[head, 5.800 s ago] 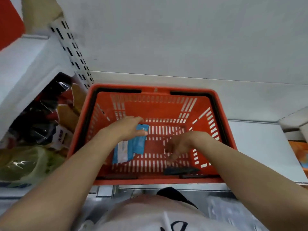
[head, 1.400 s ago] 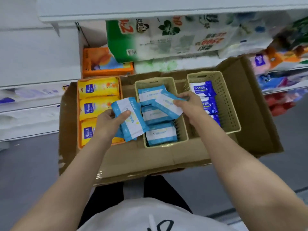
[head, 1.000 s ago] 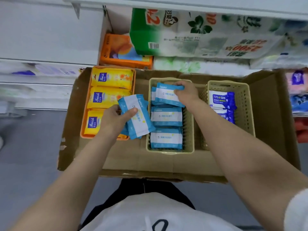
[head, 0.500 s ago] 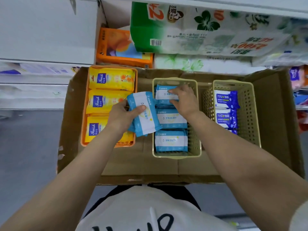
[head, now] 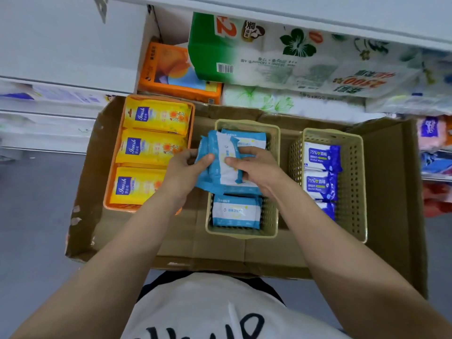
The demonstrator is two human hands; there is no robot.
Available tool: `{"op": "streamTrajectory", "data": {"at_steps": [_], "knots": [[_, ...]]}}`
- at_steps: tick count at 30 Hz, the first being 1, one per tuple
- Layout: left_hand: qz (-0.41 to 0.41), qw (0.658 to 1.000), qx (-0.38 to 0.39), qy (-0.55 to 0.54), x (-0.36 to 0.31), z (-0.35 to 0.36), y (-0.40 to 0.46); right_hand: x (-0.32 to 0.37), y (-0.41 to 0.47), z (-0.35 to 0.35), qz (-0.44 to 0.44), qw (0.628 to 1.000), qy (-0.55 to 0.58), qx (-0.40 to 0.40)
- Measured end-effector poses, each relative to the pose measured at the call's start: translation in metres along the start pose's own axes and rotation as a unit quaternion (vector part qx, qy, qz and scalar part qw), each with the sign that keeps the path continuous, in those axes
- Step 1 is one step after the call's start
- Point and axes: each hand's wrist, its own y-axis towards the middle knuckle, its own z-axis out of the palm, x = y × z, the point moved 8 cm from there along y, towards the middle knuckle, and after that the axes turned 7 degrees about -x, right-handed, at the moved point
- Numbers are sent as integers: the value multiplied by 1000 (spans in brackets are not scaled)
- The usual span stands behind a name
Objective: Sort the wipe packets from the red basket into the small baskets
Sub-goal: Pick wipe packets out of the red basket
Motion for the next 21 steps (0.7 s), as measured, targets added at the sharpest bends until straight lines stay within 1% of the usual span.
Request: {"op": "streamTrajectory", "data": {"at_steps": [1,3,5,6,8,11,13,16,21], "knots": [[4,1000,-8,-4,0,2,-1,1,5,-13,-13,1000,-1,-28],[6,1000,-28,-1,1,2,-2,9,13,-41,-63,993,-48,-89],[6,998,-57,-1,3,-5,-1,20,17,-61,-127,973,-142,-129],[10,997,-77,-2,4,-12,-1,26,16,-64,-157,959,-196,-128],[22,993,-115,-2,2,-26,-3,30,17,-55,-200,929,-299,-88],[28,990,-141,-9,2,-40,-6,16,24,-31,-188,900,-393,-4],[28,989,-144,-7,3,-45,-9,9,30,-17,-196,878,-436,25],[24,989,-147,-9,10,-50,-15,3,35,-6,-235,844,-481,4],[20,989,-149,-11,25,-56,-21,-2,29,-4,-270,809,-520,-52]]}}
